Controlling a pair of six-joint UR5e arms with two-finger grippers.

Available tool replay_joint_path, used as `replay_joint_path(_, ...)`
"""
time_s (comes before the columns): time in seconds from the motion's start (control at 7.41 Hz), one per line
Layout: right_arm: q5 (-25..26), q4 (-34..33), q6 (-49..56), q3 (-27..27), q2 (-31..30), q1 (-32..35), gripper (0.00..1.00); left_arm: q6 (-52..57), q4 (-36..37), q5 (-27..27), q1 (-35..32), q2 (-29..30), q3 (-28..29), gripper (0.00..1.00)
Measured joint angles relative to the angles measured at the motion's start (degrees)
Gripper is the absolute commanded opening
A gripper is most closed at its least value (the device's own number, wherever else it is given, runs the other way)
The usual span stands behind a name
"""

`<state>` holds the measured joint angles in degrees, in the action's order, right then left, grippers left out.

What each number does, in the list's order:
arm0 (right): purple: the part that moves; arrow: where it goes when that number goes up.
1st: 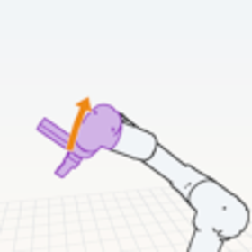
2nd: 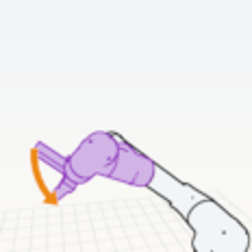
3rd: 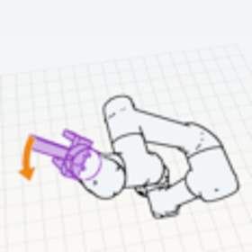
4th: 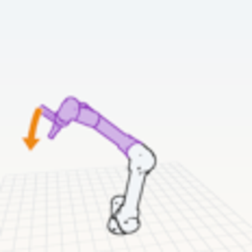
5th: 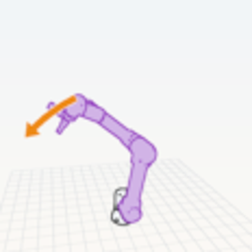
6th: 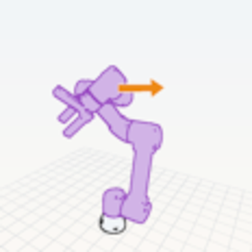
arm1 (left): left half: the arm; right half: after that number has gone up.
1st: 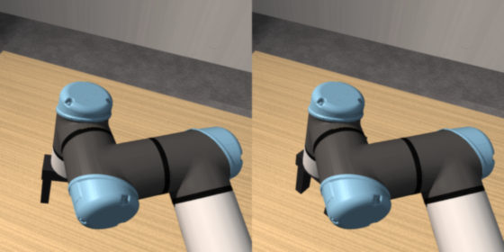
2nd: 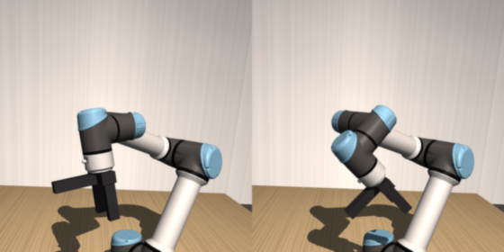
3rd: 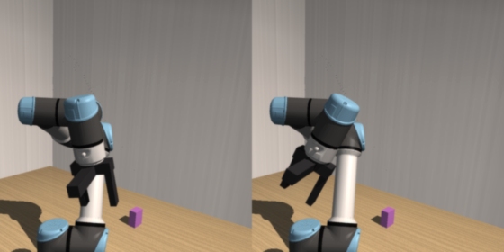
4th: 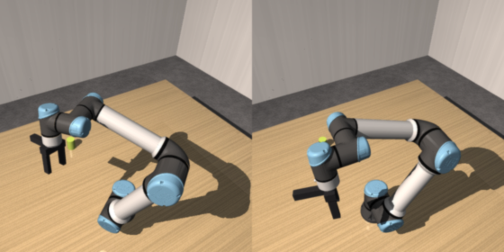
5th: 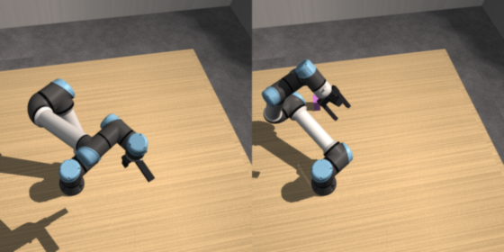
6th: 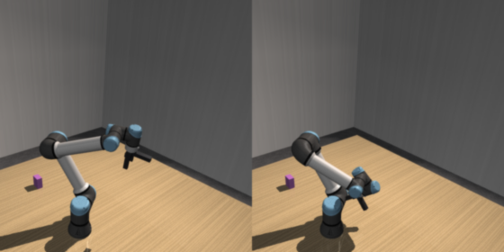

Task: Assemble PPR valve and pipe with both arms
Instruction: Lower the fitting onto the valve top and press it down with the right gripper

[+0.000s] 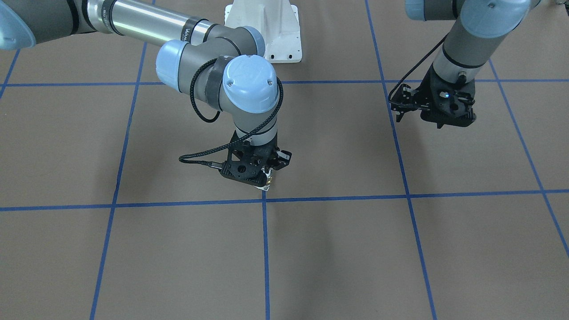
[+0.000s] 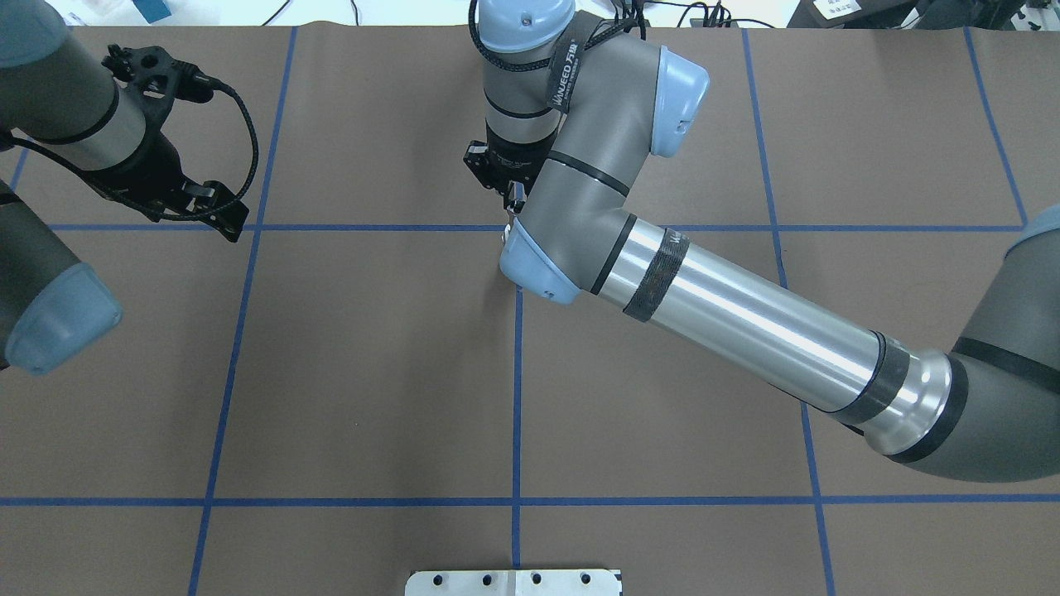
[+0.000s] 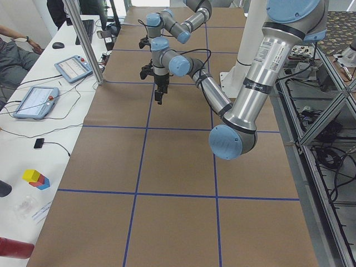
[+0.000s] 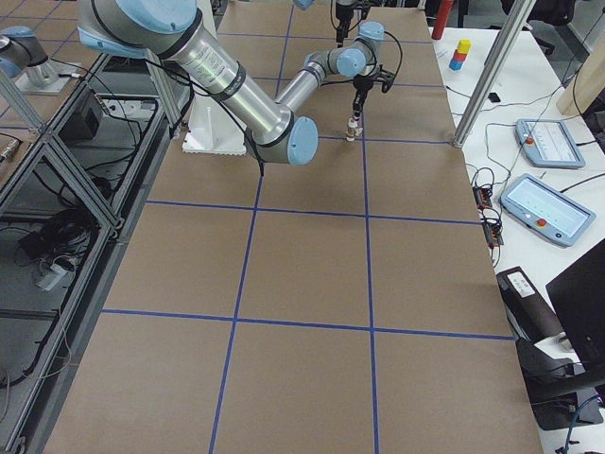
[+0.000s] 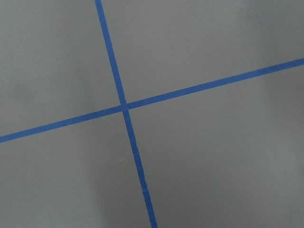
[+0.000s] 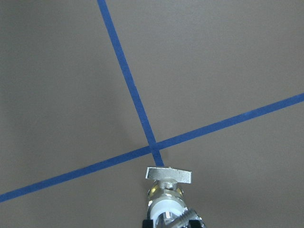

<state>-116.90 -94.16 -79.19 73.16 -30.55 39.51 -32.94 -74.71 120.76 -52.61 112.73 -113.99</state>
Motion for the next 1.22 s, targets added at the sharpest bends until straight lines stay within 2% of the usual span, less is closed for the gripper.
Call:
replay_joint_path(1.08,0.0,1.5,-0.2,-0.9,-0.1,-0.6,0.0,-0.2,0.0,1.2,0.0,0.2,-0.1,0.99)
replay_joint_path(1.22,0.0,1.5,-0.2,-0.9,-0.2,-0.6,0.62,-0.2,0.0,1.2,-0.1,0.2,-0.1,0.99)
